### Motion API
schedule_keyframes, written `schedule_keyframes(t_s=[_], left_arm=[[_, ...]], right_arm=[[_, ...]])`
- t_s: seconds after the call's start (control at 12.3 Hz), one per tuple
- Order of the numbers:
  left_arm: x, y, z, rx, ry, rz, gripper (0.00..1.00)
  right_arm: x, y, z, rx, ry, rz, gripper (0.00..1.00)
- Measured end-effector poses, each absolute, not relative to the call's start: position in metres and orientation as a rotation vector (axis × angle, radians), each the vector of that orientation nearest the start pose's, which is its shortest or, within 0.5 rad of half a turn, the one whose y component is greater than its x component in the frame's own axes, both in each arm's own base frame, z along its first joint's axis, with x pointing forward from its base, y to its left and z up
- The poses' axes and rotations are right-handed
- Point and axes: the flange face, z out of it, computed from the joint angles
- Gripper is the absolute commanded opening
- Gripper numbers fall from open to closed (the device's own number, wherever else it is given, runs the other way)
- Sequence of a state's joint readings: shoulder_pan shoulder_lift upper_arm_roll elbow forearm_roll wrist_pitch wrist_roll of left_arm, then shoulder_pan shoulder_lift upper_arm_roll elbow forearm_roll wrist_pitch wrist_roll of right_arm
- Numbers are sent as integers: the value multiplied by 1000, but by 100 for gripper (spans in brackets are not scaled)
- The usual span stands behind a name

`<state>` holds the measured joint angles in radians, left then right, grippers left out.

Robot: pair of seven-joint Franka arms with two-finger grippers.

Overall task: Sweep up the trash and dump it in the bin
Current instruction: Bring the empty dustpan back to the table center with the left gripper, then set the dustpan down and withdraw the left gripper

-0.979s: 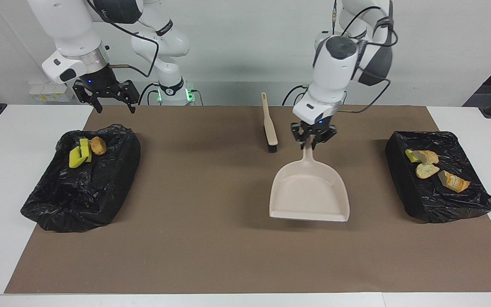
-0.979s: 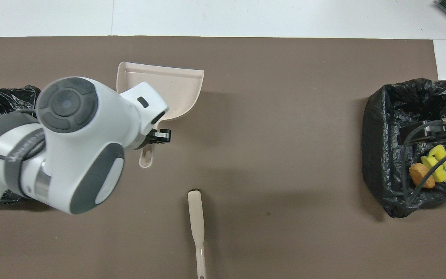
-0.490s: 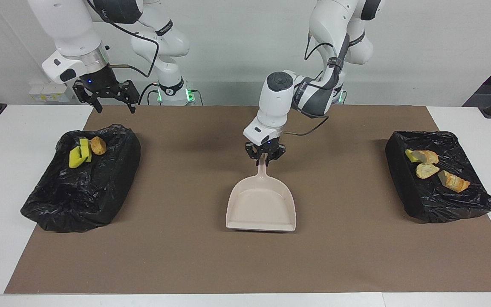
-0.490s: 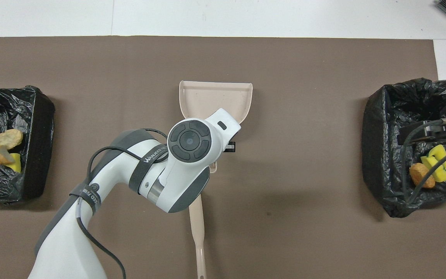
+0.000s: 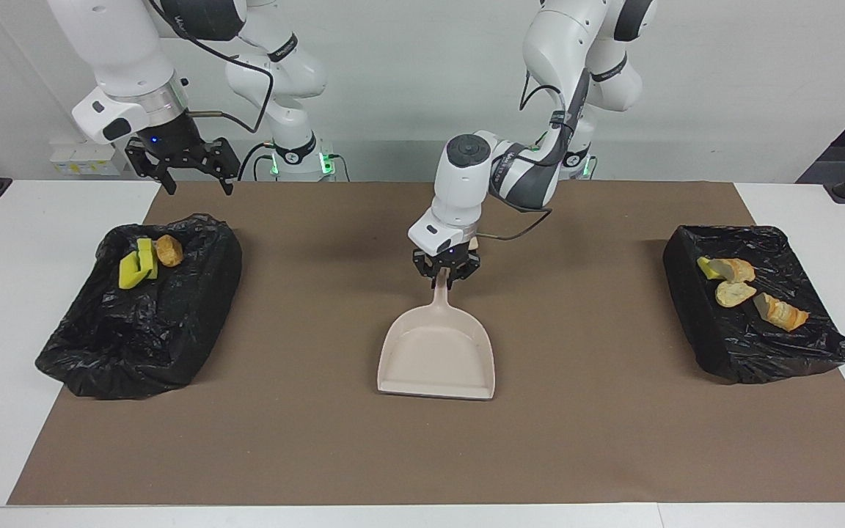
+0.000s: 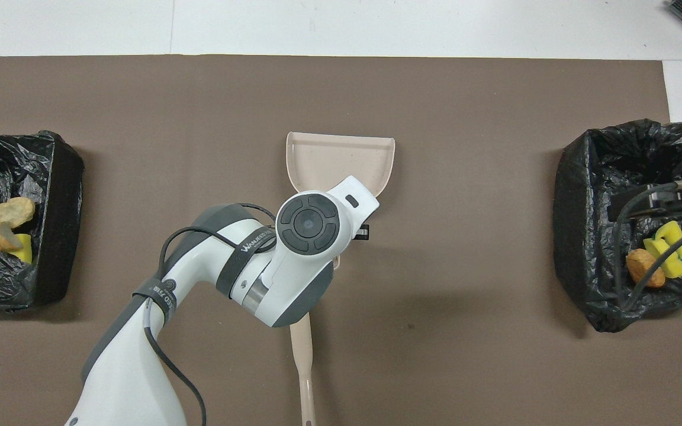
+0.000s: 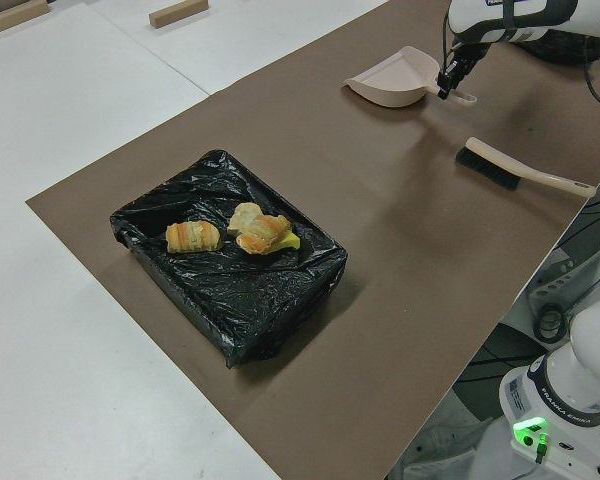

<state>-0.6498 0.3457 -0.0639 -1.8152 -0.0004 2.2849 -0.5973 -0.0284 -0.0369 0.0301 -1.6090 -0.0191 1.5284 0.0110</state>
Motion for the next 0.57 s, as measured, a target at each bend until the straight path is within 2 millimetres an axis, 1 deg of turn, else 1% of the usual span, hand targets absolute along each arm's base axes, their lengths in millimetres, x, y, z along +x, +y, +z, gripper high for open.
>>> schedule_keyframes(t_s=[0.16, 0.33, 0.41, 0.57], left_arm=[[495, -420, 362, -3225, 159, -137, 100], [503, -410, 365, -3221, 101, -142, 100], [514, -393, 374, -3216, 48, -149, 100], [539, -343, 403, -3204, -83, -152, 100]], right_arm=[[538, -1, 623, -3161, 16, 69, 100], [538, -1, 623, -3161, 16, 69, 100], [538, -1, 623, -3161, 16, 69, 100], [538, -1, 623, -3161, 16, 69, 100]])
